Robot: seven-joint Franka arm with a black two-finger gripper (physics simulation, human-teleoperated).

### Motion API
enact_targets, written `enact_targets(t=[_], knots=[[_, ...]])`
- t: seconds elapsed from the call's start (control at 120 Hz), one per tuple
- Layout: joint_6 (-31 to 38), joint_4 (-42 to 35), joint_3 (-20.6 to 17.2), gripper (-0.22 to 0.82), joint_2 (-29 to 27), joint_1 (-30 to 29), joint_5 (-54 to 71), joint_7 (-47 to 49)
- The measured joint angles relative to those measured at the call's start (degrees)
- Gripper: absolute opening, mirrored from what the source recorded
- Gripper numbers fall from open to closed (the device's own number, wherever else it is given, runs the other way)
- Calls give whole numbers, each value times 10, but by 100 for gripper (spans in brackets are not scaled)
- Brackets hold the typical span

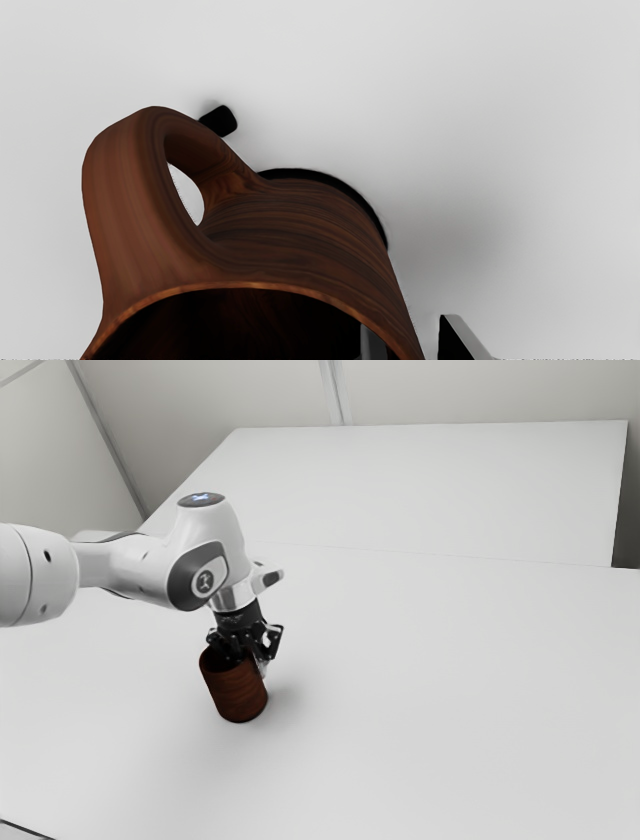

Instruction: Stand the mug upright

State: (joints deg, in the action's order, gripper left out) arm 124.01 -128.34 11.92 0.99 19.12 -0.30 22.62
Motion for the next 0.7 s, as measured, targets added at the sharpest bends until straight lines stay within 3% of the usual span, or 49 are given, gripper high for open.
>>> enact_targets(t=[0.117, 0.258, 0.442, 0.7], knots=[[-1, 0, 3, 30, -1, 7, -1, 7], [-6, 2, 7, 45, -4, 14, -2, 13], [-27, 16, 11, 54, -8, 20, -3, 19], [-79, 40, 21, 59, -17, 29, -17, 25]])
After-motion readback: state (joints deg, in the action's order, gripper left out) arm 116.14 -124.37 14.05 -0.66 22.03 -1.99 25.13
